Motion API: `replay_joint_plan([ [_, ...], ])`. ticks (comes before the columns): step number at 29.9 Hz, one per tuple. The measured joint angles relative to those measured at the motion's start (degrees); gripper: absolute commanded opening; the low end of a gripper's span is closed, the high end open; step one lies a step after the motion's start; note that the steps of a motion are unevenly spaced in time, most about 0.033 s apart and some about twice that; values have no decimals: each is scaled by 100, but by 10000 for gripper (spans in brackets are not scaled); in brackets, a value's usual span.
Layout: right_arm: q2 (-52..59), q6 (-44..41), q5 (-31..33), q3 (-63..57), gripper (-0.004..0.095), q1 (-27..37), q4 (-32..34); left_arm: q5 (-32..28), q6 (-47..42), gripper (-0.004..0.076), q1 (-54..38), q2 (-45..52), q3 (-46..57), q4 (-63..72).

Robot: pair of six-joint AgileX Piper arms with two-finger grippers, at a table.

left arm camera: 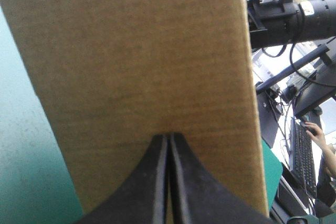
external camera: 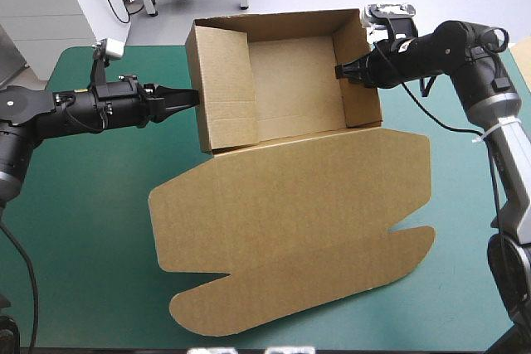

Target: Fold the box

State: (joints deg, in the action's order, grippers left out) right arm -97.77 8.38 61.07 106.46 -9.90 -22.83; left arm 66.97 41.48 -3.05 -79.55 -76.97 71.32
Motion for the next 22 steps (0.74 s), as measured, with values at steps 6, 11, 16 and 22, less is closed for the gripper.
replay_joint_plan([
  [6,0,-142,-7,0,-19,-13,215,163,-389,158,5,0,0,-138],
  [11,0,-256,45,0,-19,-13,436,293,-537,401,5,0,0,-144],
  [16,0,-383,49,0,-19,-97,655,311,-543,467,5,0,0,-235],
  [22,0,-789,10,0,-19,-622,1281,316,-584,466,5,0,0,-606],
])
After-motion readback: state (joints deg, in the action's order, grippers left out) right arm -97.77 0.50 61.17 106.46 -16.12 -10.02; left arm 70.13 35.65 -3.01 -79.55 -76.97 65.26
